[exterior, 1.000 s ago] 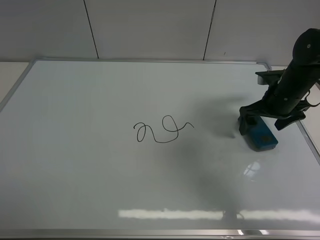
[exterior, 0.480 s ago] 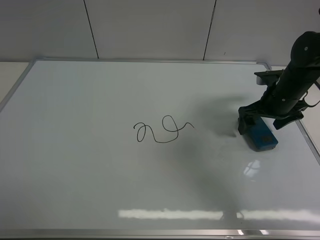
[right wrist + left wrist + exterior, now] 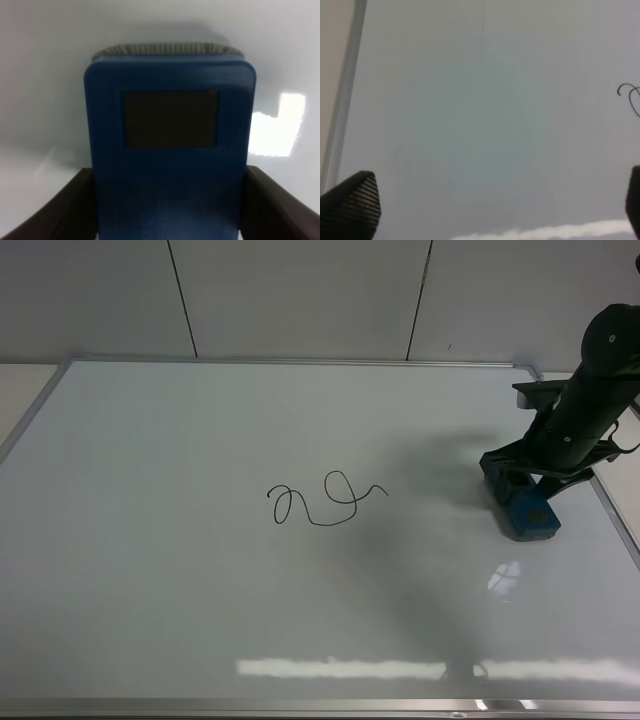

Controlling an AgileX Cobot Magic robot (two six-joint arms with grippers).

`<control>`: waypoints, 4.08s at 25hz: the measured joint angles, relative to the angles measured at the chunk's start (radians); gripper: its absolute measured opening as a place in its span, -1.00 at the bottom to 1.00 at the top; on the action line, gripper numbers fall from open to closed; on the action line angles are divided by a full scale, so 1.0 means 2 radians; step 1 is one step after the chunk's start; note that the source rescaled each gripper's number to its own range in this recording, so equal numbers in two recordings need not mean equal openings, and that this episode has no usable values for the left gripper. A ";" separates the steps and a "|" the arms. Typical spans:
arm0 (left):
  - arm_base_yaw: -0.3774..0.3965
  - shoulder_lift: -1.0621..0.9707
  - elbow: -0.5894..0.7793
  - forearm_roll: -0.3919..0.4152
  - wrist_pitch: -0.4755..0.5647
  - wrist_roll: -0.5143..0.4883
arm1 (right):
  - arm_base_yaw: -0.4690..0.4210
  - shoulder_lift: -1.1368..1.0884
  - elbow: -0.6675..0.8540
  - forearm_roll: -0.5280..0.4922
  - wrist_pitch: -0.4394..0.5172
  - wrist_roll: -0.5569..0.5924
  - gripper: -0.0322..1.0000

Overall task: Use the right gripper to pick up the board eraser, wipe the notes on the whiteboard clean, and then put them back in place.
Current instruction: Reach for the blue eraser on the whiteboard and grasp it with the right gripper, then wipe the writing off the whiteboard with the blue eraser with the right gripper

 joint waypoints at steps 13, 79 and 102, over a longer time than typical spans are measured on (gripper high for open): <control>0.000 0.000 0.000 0.000 0.000 0.000 | 0.009 0.000 0.000 -0.007 0.009 0.006 -0.87; 0.000 0.000 0.000 0.000 0.000 0.000 | 0.395 0.195 -0.359 -0.007 0.202 -0.142 -0.87; 0.000 0.000 0.000 0.000 0.000 0.000 | 0.373 0.233 -0.362 0.013 0.184 -0.135 -0.91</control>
